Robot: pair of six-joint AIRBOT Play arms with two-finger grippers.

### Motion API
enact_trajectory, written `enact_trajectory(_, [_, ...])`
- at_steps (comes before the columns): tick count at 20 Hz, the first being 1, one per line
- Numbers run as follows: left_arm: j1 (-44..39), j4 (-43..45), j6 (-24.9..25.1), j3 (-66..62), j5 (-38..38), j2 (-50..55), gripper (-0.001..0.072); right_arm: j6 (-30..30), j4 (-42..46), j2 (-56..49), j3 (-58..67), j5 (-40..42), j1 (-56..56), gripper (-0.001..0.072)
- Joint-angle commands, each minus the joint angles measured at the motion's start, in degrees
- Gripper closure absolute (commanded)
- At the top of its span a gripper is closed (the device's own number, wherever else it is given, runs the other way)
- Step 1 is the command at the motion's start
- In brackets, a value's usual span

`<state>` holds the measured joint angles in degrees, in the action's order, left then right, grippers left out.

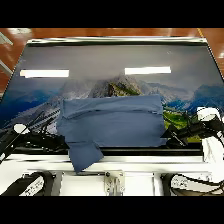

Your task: Fold the shirts.

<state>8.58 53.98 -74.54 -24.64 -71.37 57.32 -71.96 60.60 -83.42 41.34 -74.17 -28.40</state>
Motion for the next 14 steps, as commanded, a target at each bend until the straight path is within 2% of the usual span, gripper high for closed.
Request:
enact_trajectory(1, [0.0,0.0,0.1,-2.4,0.0,-1.4,0.0671,2.2,-5.7,-1.2,-0.2,0.2,0.1,0.0381])
enact_trajectory(2, [0.0,0.0,0.9,-3.8,0.0,-1.4,0.0671,4.6,-8.9,-1.2,0.0,-1.1,0.1,0.0624])
enact_trajectory(3, [0.0,0.0,1.8,-5.4,0.0,-1.4,0.0671,7.6,-11.8,-1.1,0.5,-2.6,0.1,0.0649])
enact_trajectory(4, [0.0,0.0,2.6,-7.5,0.1,-1.4,0.0671,9.9,-14.4,-0.7,1.6,-3.3,0.1,0.0649])
enact_trajectory(6, [0.0,-0.1,3.5,-12.1,0.3,-1.2,0.0671,9.7,-17.0,1.5,4.6,-0.3,0.9,0.0650])
enact_trajectory(10, [1.6,0.0,3.4,-22.3,2.0,3.7,0.0672,3.7,-14.0,3.0,13.2,12.9,8.6,0.0651])
enact_trajectory(12, [2.7,-0.1,3.4,-27.9,2.6,9.5,0.0672,0.0,-10.4,1.3,17.3,18.5,13.0,0.0652])
enact_trajectory(14, [2.8,-0.4,3.4,-33.6,2.6,16.8,0.0672,-1.7,-7.4,-1.9,21.7,20.9,16.4,0.0651])
